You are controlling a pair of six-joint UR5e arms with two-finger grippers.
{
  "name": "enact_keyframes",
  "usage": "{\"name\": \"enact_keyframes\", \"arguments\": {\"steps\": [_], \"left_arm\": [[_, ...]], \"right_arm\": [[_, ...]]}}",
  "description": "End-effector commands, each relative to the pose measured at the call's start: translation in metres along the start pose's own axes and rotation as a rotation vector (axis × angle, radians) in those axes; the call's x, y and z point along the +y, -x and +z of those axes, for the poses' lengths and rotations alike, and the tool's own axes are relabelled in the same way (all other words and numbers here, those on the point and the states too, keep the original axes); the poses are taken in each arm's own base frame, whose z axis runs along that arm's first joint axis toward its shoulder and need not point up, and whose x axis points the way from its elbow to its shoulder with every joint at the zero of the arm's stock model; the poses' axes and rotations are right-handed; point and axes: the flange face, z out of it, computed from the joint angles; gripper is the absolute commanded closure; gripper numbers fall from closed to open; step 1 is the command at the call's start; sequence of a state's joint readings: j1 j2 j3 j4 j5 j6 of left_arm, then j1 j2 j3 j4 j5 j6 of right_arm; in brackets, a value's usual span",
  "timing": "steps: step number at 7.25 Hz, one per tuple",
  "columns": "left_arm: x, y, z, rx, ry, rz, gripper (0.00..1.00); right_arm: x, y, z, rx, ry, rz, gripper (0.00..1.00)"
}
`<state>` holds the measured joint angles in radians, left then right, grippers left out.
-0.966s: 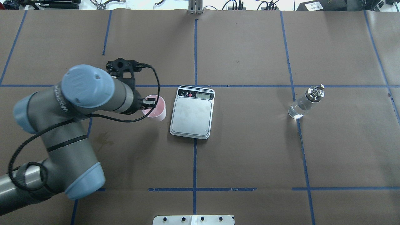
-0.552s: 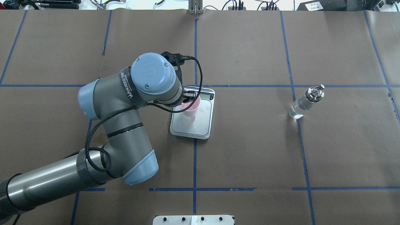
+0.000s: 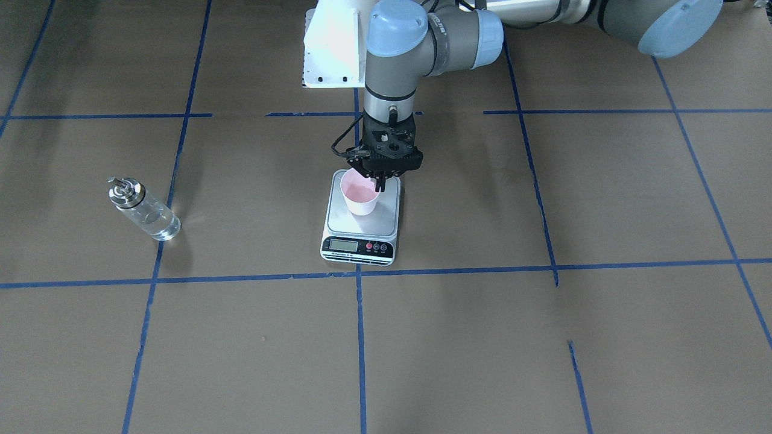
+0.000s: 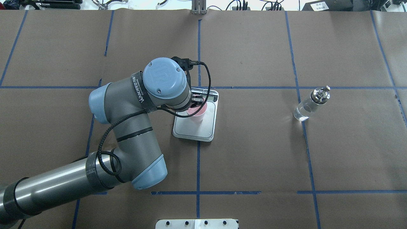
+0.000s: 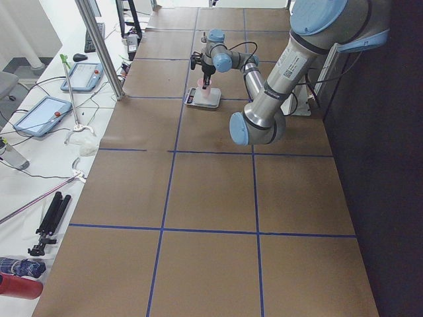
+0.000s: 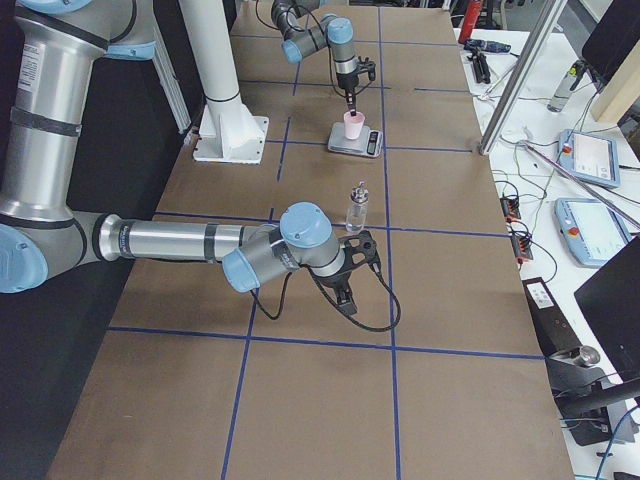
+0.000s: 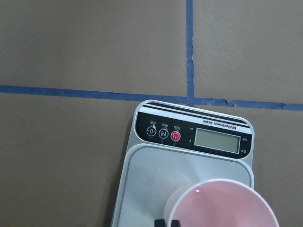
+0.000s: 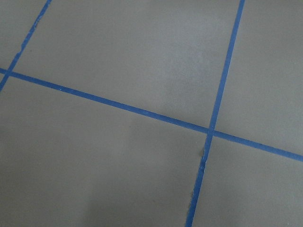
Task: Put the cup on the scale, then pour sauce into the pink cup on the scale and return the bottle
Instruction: 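Carry the pink cup with the left gripper onto the scale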
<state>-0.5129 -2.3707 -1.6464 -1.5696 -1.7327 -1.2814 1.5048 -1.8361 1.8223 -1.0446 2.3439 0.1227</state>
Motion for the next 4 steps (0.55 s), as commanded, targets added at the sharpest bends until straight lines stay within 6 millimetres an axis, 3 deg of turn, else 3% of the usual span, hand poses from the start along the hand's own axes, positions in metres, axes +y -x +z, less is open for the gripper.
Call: {"name": "enact_keyframes", "arguments": {"steps": [1,3,4], "left_arm": [[0.001,0.001,0.002,-0.003,0.002,0.004,0.73],[0.002,0.001,0.002,-0.001,0.001,0.008,0.39],[0.004,0.012,0.003,-0.006,0.003,0.012,0.19]], "right_arm": [[0.0,0.001,0.0,0.0,-0.001,-0.001,0.0],[-0.001,0.001,-0.001,0.0,-0.002,-0.004,0.0],[-0.001,0.002,-0.001,0.0,-0.003,-0.006,0.0]]}}
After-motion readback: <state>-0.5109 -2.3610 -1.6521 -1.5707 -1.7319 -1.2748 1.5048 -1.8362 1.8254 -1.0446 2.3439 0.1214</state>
